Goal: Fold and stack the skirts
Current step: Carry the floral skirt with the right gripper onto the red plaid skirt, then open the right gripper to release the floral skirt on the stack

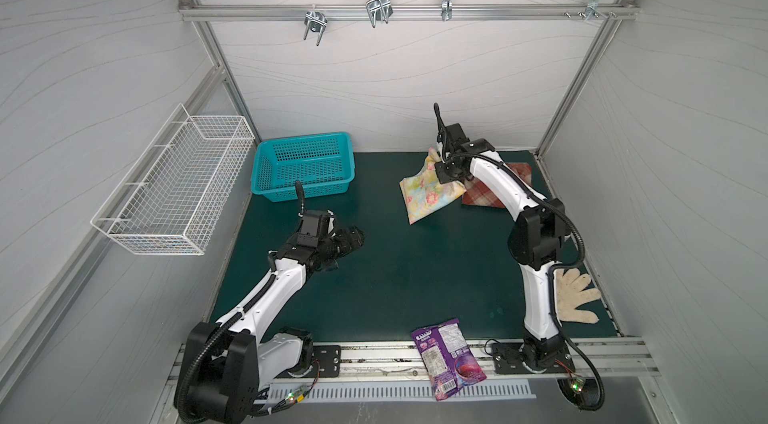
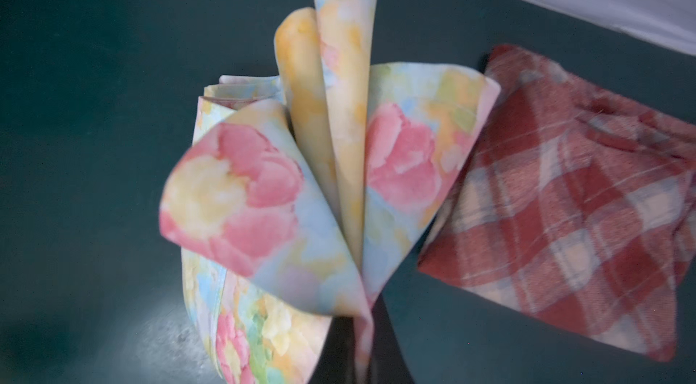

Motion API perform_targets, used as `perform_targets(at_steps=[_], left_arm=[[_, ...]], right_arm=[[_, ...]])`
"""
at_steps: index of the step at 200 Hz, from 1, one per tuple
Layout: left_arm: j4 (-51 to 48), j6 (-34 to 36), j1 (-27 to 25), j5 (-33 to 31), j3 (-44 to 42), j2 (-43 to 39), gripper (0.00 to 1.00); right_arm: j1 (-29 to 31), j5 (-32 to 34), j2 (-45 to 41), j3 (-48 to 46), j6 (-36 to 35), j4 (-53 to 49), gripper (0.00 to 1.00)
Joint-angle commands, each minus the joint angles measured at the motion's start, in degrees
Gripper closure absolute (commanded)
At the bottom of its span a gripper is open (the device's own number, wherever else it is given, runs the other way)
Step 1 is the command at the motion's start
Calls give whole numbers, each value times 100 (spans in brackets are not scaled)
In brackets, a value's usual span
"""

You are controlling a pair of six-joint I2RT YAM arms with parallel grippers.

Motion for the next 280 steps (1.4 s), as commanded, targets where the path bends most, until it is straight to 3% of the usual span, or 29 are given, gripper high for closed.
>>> perform_targets(at_steps=[1,86,128,197,230,246,264,280], left_arm=[[428,-53,32,157,-15,54,2],[678,-8,33,257,160,574,3],[740,-2,33,284,248,775,3],[613,1,28,178,280,758,3],[530,-26,33,147,301,708,3],[481,-39,32,134,288,638,3],[408,-36,31,90,285,558,3],[302,-38,29,78,314,499,3]], right_arm=[[-277,388,305,653,-358,-828,100],[-1565,106,416,1813,-438,-1089,100],[-2195,-512,436,1338,-60,-886,100],[-2675,-654,909,566,309,-519,100],[-2790,-364,942,199,365,-364,77],[-2865,-505,892,-1,422,-251,67],[-2889,-487,695,-237,458,-48,47],[-2914,-662,439,-347,524,56,39]])
